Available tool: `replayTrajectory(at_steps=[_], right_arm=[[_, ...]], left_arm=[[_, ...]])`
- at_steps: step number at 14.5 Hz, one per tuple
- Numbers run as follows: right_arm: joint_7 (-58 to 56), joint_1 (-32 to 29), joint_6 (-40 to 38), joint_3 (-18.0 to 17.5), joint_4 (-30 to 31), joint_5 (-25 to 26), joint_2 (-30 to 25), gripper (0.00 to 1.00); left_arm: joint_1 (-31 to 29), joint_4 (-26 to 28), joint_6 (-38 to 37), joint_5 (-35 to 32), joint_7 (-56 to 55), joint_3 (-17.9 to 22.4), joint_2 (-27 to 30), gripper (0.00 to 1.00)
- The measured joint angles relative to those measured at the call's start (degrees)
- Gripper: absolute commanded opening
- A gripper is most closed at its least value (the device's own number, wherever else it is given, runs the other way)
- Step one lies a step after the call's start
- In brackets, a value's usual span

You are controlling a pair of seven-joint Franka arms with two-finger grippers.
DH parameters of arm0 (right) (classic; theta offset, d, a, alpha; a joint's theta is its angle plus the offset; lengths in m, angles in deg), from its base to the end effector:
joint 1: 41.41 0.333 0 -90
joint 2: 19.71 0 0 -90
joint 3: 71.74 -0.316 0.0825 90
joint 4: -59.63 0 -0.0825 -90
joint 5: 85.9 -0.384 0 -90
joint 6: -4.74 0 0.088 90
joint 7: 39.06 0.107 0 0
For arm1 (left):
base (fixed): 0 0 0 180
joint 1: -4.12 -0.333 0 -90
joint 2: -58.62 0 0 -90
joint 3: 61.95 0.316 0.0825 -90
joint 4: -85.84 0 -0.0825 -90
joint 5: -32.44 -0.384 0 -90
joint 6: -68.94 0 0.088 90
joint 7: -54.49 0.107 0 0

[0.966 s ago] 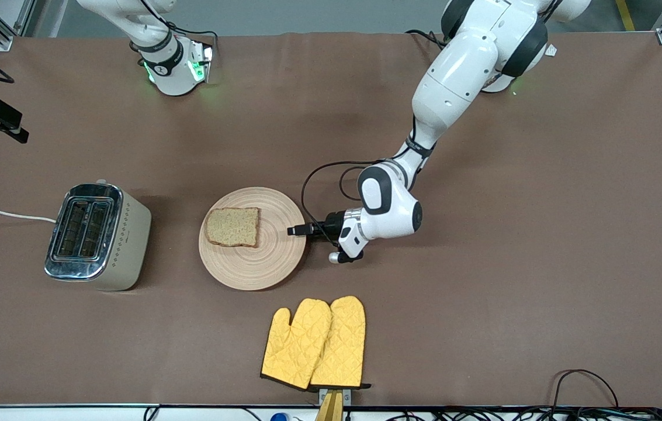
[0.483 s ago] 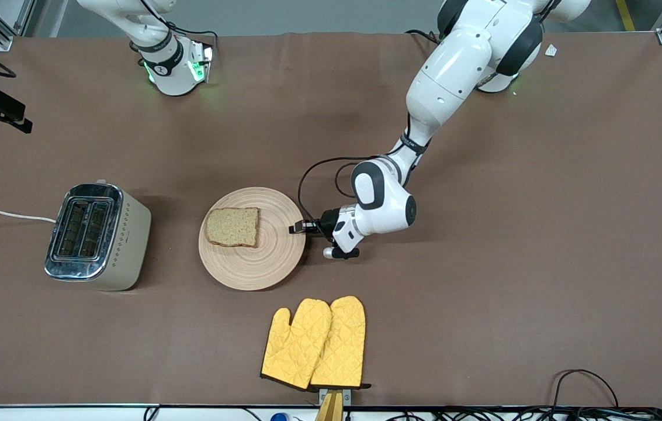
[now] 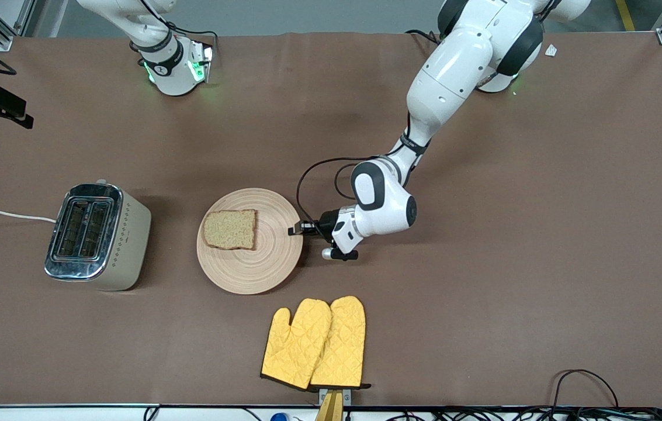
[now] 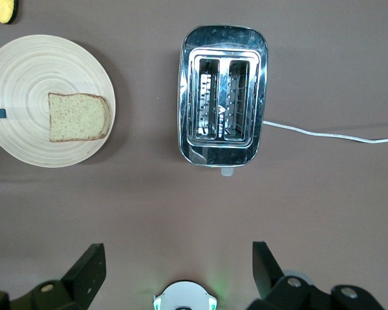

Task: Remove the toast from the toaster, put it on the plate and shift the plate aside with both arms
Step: 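Slide the plate with the left gripper away from the toaster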

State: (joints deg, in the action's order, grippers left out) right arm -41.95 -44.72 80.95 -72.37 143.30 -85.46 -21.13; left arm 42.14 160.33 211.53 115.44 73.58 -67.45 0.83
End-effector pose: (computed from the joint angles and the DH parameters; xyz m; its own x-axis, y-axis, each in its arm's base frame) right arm 0.5197 -0.0252 0.6688 0.9944 0.0021 -0.1055 0.0023 -1.0000 0.0026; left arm 0.5626 -0.5023 0.1434 0.9889 0.0640 -0.1338 0.1473 -0.5337 0.8328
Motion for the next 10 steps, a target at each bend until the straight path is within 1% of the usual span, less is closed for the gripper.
replayTrajectory(at_steps=[2, 4, 7, 10], right_arm=[[0.0, 0.0, -0.15, 0.04, -0.03, 0.0, 0.0, 1.0], [0.0, 0.0, -0.38, 0.04, -0.05, 0.0, 0.0, 1.0], [0.01, 0.0, -0.59, 0.06, -0.05, 0.0, 0.0, 1.0], [0.01, 0.0, -0.68, 0.07, -0.06, 0.0, 0.0, 1.0]], left_arm=[[-1.24, -0.27, 0.22, -2.96, -0.3, 0.82, 1.53, 0.02], [-4.39, -0.31, -1.91, -5.83, -0.73, 0.85, 3.23, 0.02], [-9.88, 0.23, -9.08, -6.97, -0.45, 0.95, 5.85, 0.02], [-16.24, 3.18, -18.36, -7.38, 1.97, 1.14, 8.95, 0.02]])
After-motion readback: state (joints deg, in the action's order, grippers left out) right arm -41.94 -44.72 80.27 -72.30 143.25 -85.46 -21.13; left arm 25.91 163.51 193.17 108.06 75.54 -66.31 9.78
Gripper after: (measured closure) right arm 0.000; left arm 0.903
